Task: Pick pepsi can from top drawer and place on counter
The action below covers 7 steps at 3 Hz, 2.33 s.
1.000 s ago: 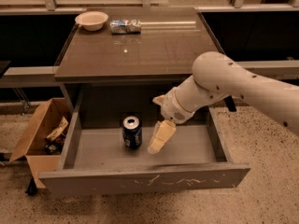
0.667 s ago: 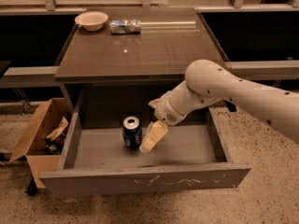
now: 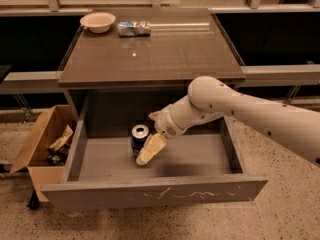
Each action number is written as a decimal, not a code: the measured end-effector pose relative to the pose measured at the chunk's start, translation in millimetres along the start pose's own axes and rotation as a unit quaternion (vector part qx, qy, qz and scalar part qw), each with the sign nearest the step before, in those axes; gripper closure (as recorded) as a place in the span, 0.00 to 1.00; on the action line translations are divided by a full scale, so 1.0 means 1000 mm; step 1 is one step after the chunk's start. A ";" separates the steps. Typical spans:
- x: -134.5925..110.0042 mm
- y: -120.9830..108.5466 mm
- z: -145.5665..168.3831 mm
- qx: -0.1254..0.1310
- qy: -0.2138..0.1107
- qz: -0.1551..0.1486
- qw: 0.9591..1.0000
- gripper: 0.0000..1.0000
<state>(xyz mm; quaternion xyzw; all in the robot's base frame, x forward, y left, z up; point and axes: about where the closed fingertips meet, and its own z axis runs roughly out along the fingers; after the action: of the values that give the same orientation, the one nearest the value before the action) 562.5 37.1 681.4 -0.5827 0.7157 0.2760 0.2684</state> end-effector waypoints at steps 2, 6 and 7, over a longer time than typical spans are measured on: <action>-0.007 -0.002 0.020 -0.003 -0.031 0.004 1.000 0.41; -0.033 -0.046 -0.117 0.010 -0.084 -0.049 0.995 1.00; -0.036 -0.045 -0.118 0.009 -0.083 -0.049 0.995 1.00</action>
Offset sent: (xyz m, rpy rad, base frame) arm 0.0088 0.0227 -0.0108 0.0907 -0.0048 -0.0196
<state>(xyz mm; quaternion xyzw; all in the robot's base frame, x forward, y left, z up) 605.8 -29.4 786.3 -0.5894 0.6644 0.3034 0.3452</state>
